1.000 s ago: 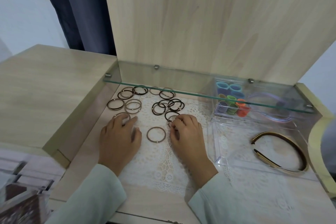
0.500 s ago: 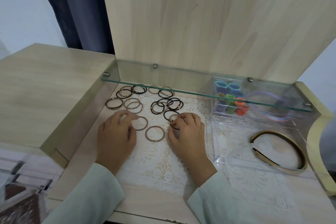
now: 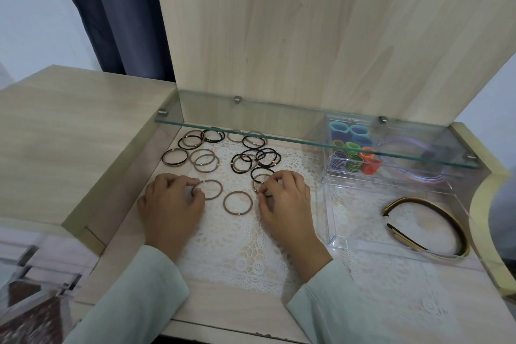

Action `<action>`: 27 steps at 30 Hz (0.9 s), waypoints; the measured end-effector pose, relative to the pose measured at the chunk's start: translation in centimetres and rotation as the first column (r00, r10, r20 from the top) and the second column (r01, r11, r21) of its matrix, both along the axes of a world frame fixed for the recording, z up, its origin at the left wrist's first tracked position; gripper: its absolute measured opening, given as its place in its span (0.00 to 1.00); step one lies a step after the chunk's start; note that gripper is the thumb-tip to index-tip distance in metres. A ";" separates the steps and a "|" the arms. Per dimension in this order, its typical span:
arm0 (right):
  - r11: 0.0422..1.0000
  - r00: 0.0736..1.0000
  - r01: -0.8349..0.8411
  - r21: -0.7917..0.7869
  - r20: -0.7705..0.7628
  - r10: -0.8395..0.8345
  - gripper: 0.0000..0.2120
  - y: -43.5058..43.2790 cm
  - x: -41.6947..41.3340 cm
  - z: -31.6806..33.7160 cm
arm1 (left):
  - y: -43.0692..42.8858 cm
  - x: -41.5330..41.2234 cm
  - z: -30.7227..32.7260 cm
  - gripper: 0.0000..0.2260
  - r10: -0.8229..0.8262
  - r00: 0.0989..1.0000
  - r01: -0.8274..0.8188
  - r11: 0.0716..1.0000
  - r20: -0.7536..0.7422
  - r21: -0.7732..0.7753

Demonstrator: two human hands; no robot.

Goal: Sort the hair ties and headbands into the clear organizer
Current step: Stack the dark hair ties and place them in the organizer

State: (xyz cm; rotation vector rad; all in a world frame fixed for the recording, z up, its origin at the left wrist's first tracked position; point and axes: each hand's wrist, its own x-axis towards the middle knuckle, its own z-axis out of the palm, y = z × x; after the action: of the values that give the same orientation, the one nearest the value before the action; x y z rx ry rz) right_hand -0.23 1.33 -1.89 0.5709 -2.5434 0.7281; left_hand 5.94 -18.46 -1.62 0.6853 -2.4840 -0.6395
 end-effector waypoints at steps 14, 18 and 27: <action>1.000 0.997 -0.023 0.020 0.076 0.022 0.06 -0.1 0.1 -0.1 | -0.4 -0.2 -0.7 0.03 -0.096 0.991 0.098 0.995 -0.092 0.026; 0.996 0.987 -0.078 -0.050 0.136 0.084 0.06 -0.1 0.0 0.1 | -0.5 -0.2 -0.5 0.03 -0.137 0.965 0.153 0.987 -0.223 0.055; 0.985 0.969 -0.126 -0.115 0.199 0.147 0.05 0.1 0.0 0.2 | 0.4 0.4 0.4 0.03 -0.427 0.822 0.420 0.901 -0.377 -0.105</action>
State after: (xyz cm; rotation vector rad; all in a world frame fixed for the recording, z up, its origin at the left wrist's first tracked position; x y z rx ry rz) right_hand -0.26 1.41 -1.66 0.6728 -2.6560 1.0086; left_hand 6.35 -18.08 -1.19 -0.0284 -2.2572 -0.8210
